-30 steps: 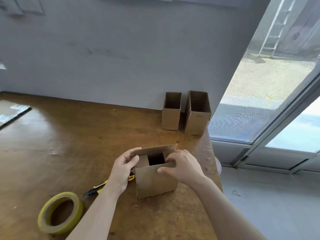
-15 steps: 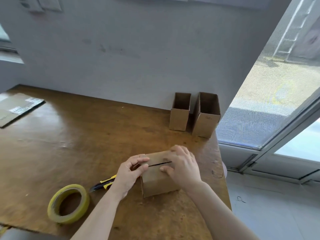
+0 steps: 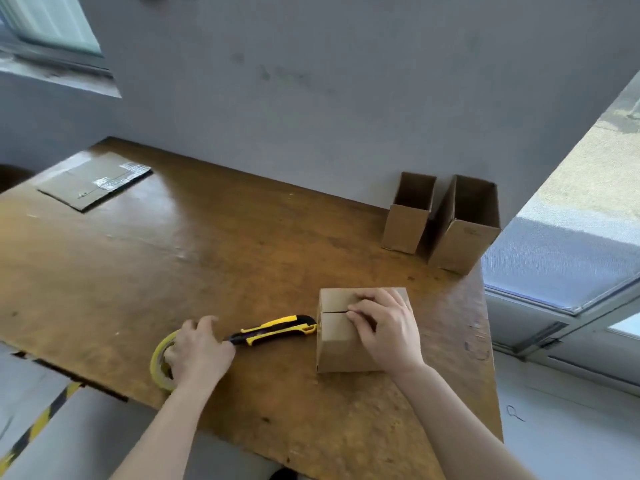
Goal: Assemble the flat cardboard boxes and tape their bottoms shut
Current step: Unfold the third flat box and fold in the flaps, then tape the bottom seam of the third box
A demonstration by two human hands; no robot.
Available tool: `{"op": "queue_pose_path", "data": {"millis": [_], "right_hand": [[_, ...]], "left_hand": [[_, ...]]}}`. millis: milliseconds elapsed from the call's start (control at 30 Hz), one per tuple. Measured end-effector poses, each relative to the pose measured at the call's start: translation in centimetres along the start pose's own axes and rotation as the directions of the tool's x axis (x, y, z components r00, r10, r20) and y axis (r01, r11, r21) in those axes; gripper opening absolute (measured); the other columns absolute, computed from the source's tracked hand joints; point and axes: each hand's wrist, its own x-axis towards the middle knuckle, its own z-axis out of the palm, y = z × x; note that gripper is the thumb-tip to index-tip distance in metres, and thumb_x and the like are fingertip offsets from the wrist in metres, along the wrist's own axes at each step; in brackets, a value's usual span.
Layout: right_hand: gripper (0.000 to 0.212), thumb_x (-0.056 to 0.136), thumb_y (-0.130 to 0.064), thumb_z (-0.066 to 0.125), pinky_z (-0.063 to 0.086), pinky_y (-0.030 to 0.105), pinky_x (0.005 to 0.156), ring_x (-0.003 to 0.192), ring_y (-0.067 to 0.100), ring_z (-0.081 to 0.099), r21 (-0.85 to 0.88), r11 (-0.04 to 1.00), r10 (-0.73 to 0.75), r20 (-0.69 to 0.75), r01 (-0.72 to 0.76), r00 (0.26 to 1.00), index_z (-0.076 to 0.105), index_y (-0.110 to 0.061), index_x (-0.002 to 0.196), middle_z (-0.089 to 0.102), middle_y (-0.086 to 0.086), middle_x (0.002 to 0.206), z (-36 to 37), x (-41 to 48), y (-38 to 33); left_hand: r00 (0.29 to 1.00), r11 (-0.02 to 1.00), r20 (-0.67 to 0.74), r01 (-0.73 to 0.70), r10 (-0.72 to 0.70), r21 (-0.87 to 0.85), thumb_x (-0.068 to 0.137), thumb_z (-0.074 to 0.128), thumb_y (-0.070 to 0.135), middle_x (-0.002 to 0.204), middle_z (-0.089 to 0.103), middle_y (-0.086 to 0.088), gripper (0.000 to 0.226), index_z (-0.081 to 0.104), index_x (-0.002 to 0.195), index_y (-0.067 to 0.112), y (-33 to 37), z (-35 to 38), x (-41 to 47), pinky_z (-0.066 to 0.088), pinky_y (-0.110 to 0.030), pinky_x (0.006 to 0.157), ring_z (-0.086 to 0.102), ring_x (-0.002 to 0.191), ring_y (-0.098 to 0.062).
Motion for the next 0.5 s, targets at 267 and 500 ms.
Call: {"op": "queue_pose_path", "data": {"millis": [267,500], "right_hand": [[0.003,0.083,-0.021,0.075,0.049,0.041,0.086,0.099,0.018,0.058,0.015,1.000,0.004,-0.004,-0.004,1.000,0.077,-0.020,0.086,0.067,-0.008,0.104,0.1,0.0,0.2],[0.003,0.083,-0.022,0.076,0.046,0.038,0.088,0.100,0.016,0.058,0.021,1.000,0.010,0.002,-0.010,1.000,0.077,-0.020,0.085,0.067,-0.009,0.105,0.1,-0.1,0.3]], "left_hand": [[0.982,0.967,0.161,0.059,-0.102,0.249,0.090,0.053,0.025,0.078,0.058,0.008,0.006,0.053,0.095,0.028,-2.8,0.7,-0.2,0.017,-0.048,0.111,0.056,0.089,-0.021],[0.993,0.983,-0.105,0.027,-0.047,-0.183,0.093,0.061,0.023,0.093,0.066,-0.004,0.022,0.060,0.115,0.022,-0.3,-3.1,-0.2,0.026,-0.042,0.103,0.056,0.096,-0.030]]}}
